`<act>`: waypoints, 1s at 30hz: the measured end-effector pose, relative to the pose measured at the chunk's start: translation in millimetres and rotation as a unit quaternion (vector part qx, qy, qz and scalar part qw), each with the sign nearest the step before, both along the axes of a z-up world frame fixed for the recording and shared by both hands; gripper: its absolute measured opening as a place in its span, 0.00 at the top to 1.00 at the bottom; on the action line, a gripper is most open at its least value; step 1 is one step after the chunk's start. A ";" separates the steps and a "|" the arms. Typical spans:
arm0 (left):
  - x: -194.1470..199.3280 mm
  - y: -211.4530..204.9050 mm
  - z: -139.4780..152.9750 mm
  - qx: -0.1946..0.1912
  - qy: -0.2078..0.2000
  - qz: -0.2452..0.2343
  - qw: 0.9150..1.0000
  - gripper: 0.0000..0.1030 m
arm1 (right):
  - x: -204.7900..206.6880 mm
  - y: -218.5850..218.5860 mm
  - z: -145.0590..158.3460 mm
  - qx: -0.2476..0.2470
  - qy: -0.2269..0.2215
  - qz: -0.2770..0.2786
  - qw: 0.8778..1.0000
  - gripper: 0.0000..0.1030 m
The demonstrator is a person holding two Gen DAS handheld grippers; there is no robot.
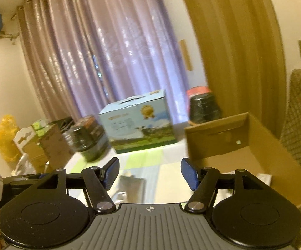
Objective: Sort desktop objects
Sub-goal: 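Move both tools back to the white spoon and silver foil bag on the table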
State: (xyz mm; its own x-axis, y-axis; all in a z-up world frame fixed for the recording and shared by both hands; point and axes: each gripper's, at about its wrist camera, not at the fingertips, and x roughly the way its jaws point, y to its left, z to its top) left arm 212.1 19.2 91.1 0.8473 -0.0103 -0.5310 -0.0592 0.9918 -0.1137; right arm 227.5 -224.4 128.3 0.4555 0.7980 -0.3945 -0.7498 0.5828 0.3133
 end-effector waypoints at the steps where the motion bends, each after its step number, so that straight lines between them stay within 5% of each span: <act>1: -2.7 6.1 -0.6 0.002 0.000 0.005 1.000 0.19 | -2.6 4.7 -2.4 0.000 0.003 0.004 1.000 0.38; 14: -21.2 65.5 -19.7 0.023 0.036 0.045 0.998 0.17 | -18.7 57.6 -48.4 -0.018 0.043 0.032 0.998 0.28; 30: -6.4 69.1 -44.2 0.042 0.073 0.022 0.996 0.16 | -2.7 77.6 -93.1 -0.050 0.093 0.030 0.994 0.25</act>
State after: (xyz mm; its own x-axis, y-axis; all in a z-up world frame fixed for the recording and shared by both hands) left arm 205.7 88.2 46.9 0.7595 0.0760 -0.6461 -0.1133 0.9934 -0.0164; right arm 224.8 -146.8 35.1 0.3206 0.7738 -0.5463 -0.7189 0.5744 0.3915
